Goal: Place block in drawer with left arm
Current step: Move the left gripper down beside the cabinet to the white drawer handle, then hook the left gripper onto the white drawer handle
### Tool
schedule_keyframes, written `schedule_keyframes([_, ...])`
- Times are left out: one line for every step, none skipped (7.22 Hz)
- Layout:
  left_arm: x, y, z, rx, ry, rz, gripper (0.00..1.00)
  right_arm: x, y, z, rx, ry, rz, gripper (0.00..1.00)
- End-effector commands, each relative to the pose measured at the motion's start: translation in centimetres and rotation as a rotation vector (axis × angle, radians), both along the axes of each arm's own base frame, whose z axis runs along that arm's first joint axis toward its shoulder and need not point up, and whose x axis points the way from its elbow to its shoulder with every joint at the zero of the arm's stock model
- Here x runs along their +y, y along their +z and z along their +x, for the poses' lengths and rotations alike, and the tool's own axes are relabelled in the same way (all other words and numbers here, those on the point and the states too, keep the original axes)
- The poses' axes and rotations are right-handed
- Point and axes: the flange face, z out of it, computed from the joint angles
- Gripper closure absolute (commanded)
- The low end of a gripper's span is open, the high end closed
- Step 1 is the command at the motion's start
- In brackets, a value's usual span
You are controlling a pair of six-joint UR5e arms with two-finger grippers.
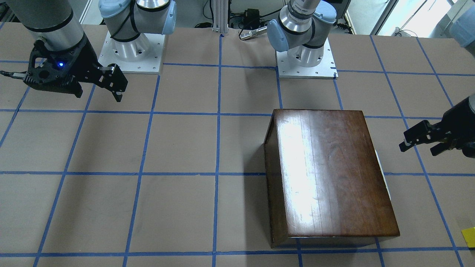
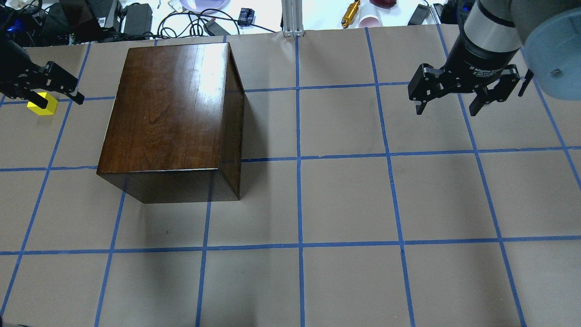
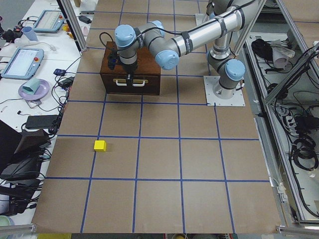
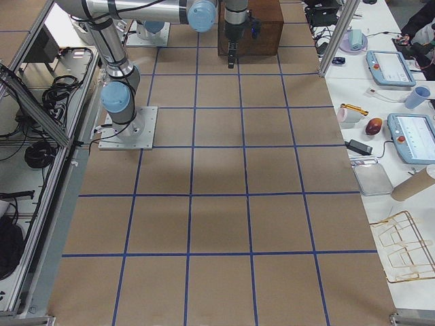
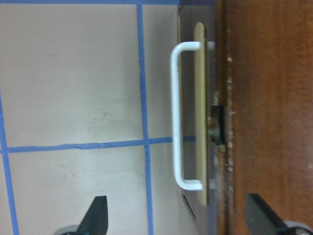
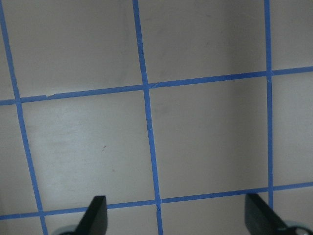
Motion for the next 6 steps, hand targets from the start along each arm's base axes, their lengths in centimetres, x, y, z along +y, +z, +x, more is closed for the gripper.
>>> schedule_keyframes([-1.6,-3.1,1.5,0.013,-0.050,-0.014,0.00,0.0,0.0,0.0,0.000,0.000,-0.001,0.00])
schedule_keyframes([-1.7,-4.6,1.9,0.035,-0.115,-0.011,0.00,0.0,0.0,0.0,0.000,0.000,-0.001,0.00])
schedule_keyframes([-1.6,-5.8,3.3,0.098,-0.093,-0.029,0.00,0.0,0.0,0.0,0.000,0.000,-0.001,0.00])
schedule_keyframes([-1.8,-7.1,4.0,0.120,-0.080,-0.019,0.00,0.0,0.0,0.0,0.000,0.000,-0.001,0.00])
schedule_keyframes([-2.0,-7.8,4.1,0.131,-0.062,-0.003,0.00,0.0,0.0,0.0,0.000,0.000,-0.001,0.00])
schedule_keyframes([-1.9,-7.9,3.9,0.136,-0.060,0.005,0.00,0.0,0.0,0.0,0.000,0.000,-0.001,0.00])
